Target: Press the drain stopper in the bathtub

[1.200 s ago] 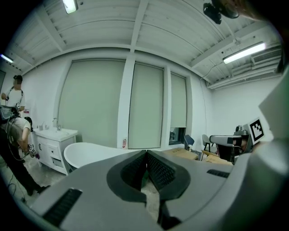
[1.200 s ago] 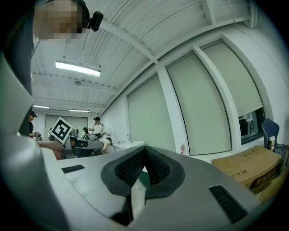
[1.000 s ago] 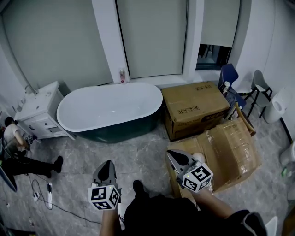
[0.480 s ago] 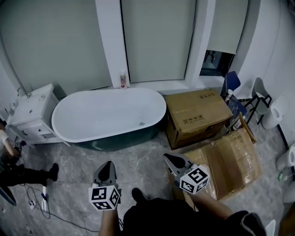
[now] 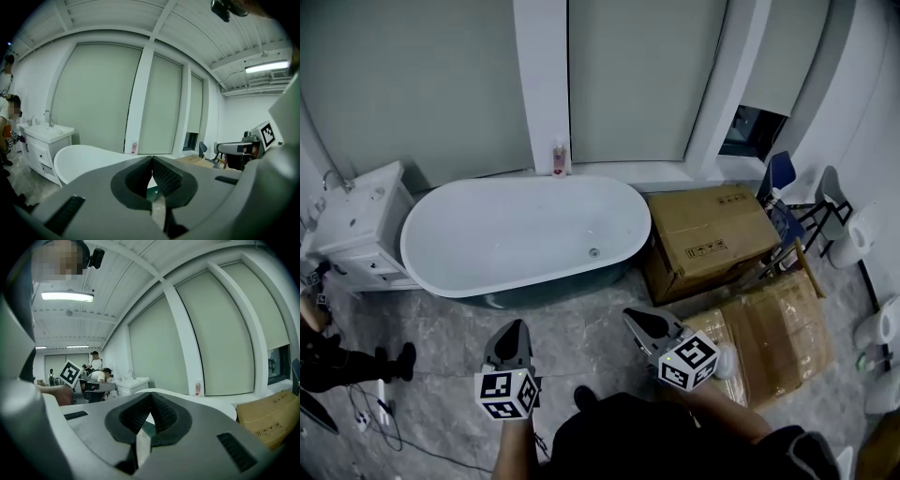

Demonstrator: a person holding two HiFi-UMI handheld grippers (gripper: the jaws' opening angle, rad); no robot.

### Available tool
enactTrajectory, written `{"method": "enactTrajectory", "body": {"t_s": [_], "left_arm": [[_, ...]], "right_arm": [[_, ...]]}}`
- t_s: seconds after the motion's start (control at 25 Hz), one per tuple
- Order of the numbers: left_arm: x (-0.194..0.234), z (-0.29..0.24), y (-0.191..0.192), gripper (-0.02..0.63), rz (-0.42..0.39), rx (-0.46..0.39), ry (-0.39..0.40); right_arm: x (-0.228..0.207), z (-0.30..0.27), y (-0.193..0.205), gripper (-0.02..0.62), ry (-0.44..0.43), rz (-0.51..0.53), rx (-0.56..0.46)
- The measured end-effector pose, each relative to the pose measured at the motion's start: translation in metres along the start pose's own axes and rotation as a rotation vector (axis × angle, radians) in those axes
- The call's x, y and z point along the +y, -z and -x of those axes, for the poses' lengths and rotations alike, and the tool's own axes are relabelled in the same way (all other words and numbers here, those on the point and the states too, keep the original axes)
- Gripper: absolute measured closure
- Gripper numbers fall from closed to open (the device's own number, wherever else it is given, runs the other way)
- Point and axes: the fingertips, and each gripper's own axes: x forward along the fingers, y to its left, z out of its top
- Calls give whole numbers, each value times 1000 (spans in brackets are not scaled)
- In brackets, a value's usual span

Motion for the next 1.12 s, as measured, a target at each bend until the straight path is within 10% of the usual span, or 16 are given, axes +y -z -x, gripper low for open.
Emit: {"method": "enactTrajectory", "body": {"t_s": [0.56,1.12], "left_arm": [[46,-31,8,594,20,50,22],[46,-171,-39,594,-16,79,-27]], "right_arm": [[-8,-50,9,581,32,-24,40],[-142,-151,-27,581,-42,-42,23]]}}
